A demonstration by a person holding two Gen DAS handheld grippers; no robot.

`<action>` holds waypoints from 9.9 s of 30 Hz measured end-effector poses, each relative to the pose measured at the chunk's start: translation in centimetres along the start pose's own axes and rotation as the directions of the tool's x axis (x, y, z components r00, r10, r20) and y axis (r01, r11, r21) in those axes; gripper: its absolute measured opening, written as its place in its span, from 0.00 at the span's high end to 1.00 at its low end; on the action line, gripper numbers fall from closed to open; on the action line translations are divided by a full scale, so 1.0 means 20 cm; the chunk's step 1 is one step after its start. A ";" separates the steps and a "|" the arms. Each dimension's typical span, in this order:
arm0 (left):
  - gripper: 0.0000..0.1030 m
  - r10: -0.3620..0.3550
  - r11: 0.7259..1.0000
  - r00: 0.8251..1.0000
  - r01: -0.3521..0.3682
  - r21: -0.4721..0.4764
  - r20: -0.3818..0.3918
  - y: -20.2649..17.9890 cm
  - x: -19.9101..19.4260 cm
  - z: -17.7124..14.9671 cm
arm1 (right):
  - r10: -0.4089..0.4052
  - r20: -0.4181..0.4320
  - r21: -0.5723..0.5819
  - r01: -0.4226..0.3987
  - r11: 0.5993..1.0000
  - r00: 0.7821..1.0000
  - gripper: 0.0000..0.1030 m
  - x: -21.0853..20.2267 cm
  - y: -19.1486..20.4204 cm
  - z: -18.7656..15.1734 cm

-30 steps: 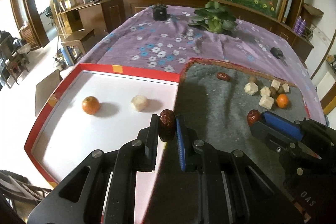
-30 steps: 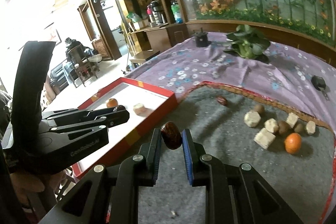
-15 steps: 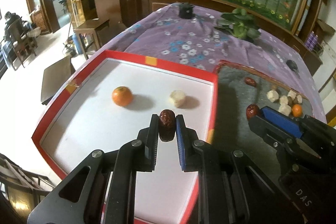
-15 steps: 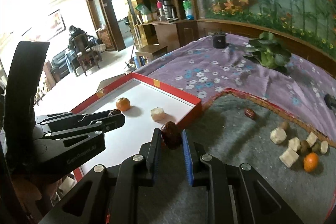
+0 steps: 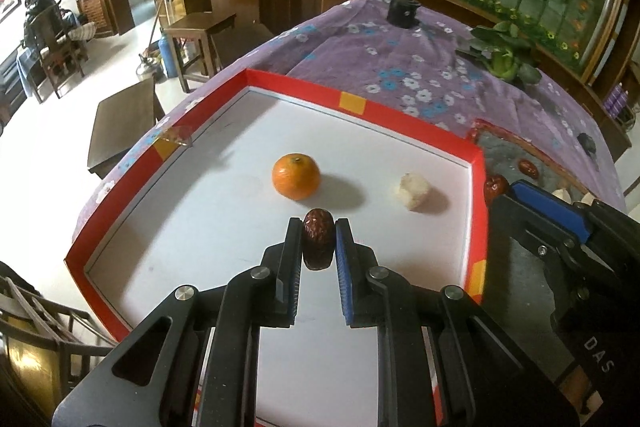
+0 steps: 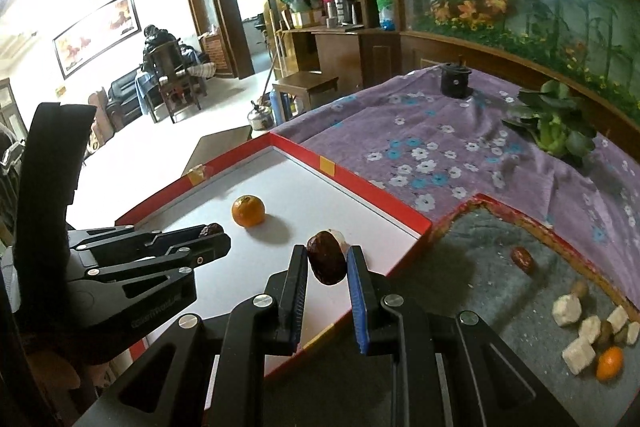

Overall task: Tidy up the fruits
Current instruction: 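Carry the dates to the tray with the left gripper while the right gripper releases its date there, then lower the red date into the tray and open the left gripper, then move both grippers back over the fruits on the felt, then grasp a red date with the left gripper while the right gripper grasps a beige cube, then carry the date and the beige cube over the white tray with both grippers, then open the left gripper to drop the date while the right gripper releases the cube, then move both grippers back over the felt, then grasp a round beige cake with the left gripper while the right gripper grasps the orange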

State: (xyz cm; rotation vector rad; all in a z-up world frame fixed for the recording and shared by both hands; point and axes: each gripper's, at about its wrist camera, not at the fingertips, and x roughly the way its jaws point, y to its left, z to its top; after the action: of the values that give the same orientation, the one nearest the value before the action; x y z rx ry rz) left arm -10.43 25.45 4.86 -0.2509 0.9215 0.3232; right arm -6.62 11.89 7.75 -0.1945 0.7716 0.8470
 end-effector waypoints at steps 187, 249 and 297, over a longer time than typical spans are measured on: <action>0.74 -0.056 0.996 0.998 0.054 0.066 0.024 -0.16 -0.15 -0.09 | -0.030 0.012 0.004 0.030 1.000 0.999 0.72 -0.22 -0.05 -0.15; 0.46 -0.054 0.997 0.999 0.054 0.054 -0.009 -0.27 -0.09 -0.10 | -0.005 -0.023 0.051 0.006 0.999 1.000 0.57 -0.18 -0.18 -0.27; 0.73 -0.262 0.844 0.947 0.319 0.432 -0.187 -1.44 0.39 0.05 | -0.246 0.021 0.367 0.222 0.903 0.969 0.41 -0.72 -1.06 -0.73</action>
State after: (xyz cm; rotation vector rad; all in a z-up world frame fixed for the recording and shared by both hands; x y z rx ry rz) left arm 5.62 0.48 1.26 0.0302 1.0354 -0.1999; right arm -4.87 -17.39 4.22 0.0702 0.8098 0.4685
